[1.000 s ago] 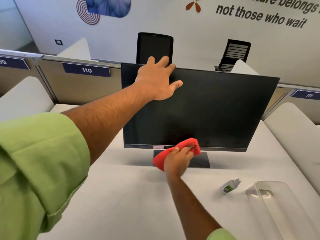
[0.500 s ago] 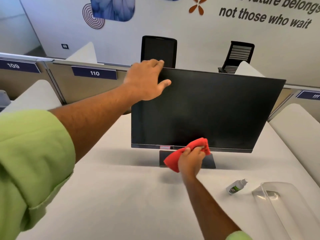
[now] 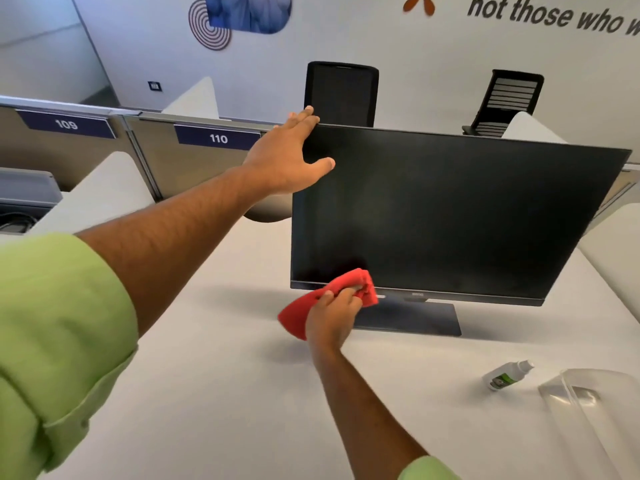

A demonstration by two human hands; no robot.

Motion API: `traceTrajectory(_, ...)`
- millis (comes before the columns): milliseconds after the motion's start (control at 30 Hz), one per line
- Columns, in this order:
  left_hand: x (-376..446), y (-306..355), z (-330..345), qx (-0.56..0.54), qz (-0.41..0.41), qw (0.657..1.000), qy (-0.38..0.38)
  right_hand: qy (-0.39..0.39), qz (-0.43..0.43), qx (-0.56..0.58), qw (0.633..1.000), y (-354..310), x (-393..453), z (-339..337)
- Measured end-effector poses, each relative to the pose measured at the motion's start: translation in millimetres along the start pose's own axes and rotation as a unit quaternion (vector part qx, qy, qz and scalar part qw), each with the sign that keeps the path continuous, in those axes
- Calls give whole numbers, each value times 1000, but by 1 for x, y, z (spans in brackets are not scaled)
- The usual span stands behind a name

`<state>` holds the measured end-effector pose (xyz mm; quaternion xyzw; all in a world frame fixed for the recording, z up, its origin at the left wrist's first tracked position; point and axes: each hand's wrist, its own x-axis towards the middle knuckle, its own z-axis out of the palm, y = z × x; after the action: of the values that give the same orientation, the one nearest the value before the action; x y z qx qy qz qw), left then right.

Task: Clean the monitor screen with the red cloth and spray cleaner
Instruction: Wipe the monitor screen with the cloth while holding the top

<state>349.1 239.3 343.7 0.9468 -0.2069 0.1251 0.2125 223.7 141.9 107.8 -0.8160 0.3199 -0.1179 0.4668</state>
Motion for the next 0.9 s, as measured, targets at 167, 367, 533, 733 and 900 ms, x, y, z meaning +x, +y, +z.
traceTrajectory(167, 0, -5, -3, 15, 7, 1000, -16, -40, -8, -28, 999, -2, -6, 7)
traceTrajectory(367, -1, -9, -4, 12, 18, 999, -27, 93, 68, -18, 993, 25, 62, -66)
traceTrajectory(533, -3, -7, -3, 9, 21, 1000, -20, 88, 69, -38, 993, 21, 54, -60)
traceTrajectory(733, -7, -5, -8, 35, 25, 999, -23, -23, -5, -64, 998, -12, -12, 12)
traceTrajectory(900, -7, -11, -9, 68, 49, 996, -31, -58, -15, -85, 995, -27, -39, 44)
